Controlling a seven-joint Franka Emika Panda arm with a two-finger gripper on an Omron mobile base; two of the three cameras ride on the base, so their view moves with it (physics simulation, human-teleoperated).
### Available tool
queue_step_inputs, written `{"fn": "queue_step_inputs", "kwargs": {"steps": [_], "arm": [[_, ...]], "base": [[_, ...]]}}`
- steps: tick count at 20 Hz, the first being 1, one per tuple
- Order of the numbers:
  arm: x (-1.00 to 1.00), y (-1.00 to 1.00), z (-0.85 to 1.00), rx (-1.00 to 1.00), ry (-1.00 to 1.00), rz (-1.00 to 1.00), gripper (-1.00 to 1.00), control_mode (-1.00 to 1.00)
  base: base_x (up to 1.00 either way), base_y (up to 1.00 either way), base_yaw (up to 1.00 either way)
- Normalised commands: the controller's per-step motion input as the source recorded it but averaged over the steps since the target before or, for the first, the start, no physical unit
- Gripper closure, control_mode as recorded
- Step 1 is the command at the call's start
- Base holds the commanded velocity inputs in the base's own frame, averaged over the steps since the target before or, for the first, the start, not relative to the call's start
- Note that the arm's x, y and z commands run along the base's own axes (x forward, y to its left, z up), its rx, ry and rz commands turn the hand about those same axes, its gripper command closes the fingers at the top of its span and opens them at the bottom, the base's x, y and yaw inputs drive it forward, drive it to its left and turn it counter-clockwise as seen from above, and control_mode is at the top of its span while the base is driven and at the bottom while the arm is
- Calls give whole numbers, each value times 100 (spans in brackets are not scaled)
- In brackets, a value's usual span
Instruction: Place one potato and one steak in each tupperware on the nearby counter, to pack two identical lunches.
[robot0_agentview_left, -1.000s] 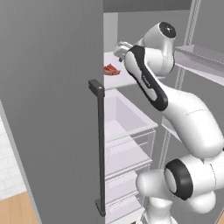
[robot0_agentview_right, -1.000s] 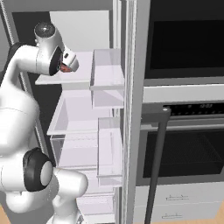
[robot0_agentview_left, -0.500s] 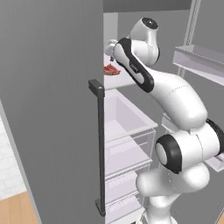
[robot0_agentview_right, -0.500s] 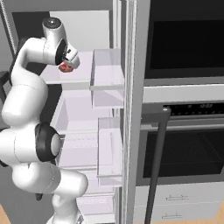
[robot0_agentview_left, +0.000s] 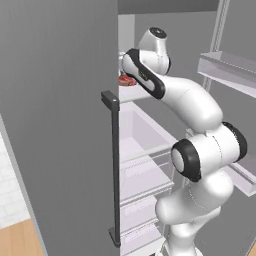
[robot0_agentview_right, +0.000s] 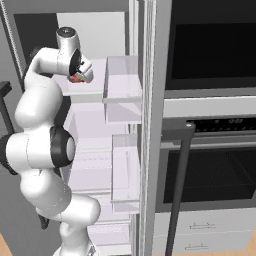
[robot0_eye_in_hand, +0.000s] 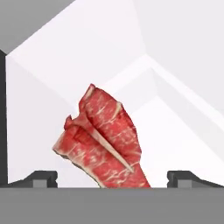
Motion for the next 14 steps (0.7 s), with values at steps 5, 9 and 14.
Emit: {"fn": "queue_step_inputs", "kwargs": {"steps": [5,9,14], "arm": [[18,12,-28,0,12,-2,-100,-100],[11,29,-4,0,4,-2,-100,-100],[-4,4,6,3,-4,-1,-100,-100]], "base": [[0,0,0],[0,0,0],[0,0,0]]}}
